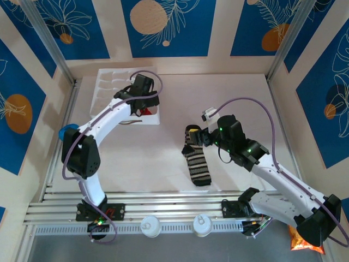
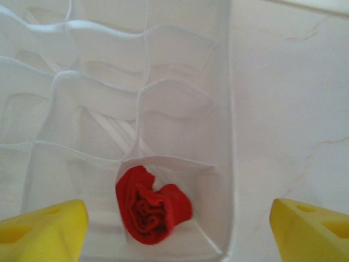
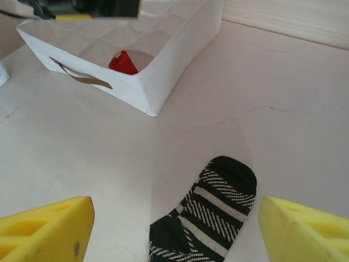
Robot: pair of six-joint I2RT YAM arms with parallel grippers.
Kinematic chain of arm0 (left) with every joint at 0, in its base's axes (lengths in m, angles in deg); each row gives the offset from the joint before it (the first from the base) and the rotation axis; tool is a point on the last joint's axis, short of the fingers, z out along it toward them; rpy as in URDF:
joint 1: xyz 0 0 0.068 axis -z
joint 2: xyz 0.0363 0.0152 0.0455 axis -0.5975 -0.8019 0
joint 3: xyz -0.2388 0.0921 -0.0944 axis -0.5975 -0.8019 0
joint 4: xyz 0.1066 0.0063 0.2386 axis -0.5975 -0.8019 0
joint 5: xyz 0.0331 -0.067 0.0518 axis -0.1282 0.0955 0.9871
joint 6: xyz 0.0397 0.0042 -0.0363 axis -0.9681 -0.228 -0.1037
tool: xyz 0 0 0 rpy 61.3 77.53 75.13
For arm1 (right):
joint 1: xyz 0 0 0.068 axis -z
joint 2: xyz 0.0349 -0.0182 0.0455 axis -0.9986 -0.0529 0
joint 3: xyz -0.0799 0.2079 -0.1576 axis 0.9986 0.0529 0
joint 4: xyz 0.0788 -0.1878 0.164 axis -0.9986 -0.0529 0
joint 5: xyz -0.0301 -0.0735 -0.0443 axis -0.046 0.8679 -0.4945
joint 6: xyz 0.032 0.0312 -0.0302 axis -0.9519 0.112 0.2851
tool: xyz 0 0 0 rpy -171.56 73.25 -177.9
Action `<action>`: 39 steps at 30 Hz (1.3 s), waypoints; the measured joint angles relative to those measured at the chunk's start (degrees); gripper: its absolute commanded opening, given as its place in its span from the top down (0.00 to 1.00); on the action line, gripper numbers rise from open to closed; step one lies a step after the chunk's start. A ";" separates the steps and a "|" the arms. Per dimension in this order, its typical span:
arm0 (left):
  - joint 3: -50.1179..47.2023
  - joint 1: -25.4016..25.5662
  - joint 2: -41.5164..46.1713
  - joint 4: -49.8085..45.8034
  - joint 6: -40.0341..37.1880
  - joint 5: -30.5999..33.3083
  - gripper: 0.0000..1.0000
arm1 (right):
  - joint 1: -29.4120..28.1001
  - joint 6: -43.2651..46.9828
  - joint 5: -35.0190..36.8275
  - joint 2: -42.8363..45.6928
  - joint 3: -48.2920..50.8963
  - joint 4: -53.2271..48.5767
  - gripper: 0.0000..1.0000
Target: Roll the socks
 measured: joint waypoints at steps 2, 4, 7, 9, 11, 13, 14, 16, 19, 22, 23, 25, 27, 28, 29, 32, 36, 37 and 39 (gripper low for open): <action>1.68 -1.05 0.11 -1.77 2.32 -2.69 0.51 | 0.48 0.00 -0.61 -0.20 -0.17 -0.11 0.24; 3.61 -2.93 -0.48 -4.24 4.72 -5.77 0.73 | 0.94 -0.04 -1.27 -0.24 -0.66 -0.39 0.26; 7.26 -5.62 -3.43 -7.89 7.21 -9.27 0.83 | 1.99 -0.42 -2.75 -0.24 -1.70 -1.07 0.31; 8.07 -6.84 -5.68 -9.51 8.90 -11.13 0.83 | 2.84 -0.72 -3.93 -0.22 -2.38 -1.49 0.32; 8.07 -7.13 -7.54 -10.91 10.21 -12.70 0.83 | 3.56 -1.01 -4.87 -0.22 -2.82 -1.79 0.33; 8.07 -6.99 -9.42 -11.69 10.97 -14.34 0.83 | 4.11 -1.40 -5.79 -0.22 -2.99 -2.23 0.34; 8.07 -6.91 -10.29 -11.74 11.32 -15.15 0.83 | 4.31 -1.64 -6.21 -0.22 -2.99 -2.58 0.34; 8.09 -6.84 -11.74 -11.69 11.93 -16.57 0.83 | 4.57 -2.23 -6.71 -0.22 -2.99 -3.48 0.34; 8.37 -6.73 -13.75 -11.17 12.37 -19.06 0.80 | 5.07 -3.45 -6.95 -0.22 -2.99 -5.27 0.34; 8.74 -6.51 -14.62 -10.54 13.00 -19.87 0.64 | 6.29 -5.01 -6.75 -0.17 -2.40 -7.30 0.38; 8.81 -6.34 -14.53 -10.62 13.27 -19.80 0.58 | 6.80 -5.64 -6.56 -0.09 -1.66 -7.96 0.40; 8.76 -5.84 -13.77 -10.64 13.66 -18.86 0.45 | 7.85 -6.82 -6.36 0.04 0.26 -9.38 0.42; 8.02 -5.20 -11.78 -10.86 13.94 -17.42 0.36 | 8.63 -7.87 -6.60 -0.24 2.47 -10.73 0.43; 7.26 -4.85 -10.23 -11.06 14.08 -16.65 0.32 | 8.92 -8.41 -7.13 -0.57 3.78 -11.21 0.43; 6.47 -4.48 -8.24 -11.30 14.25 -15.85 0.30 | 8.98 -9.07 -7.80 -1.01 5.38 -11.15 0.43; 3.63 -3.37 -0.96 -10.71 13.88 -14.60 0.24 | 8.68 -11.08 -10.29 -2.93 9.53 -11.26 0.44; -2.51 -1.92 8.94 -7.50 13.90 -14.36 0.25 | 7.19 -13.70 -10.67 -8.50 9.79 -10.67 0.46; -5.03 -1.44 11.74 -6.23 14.34 -14.80 0.25 | 6.73 -14.58 -10.64 -10.47 9.42 -10.43 0.47; -8.72 -0.68 15.19 -4.61 15.15 -15.96 0.26 | 5.90 -16.28 -10.62 -13.86 8.92 -9.60 0.47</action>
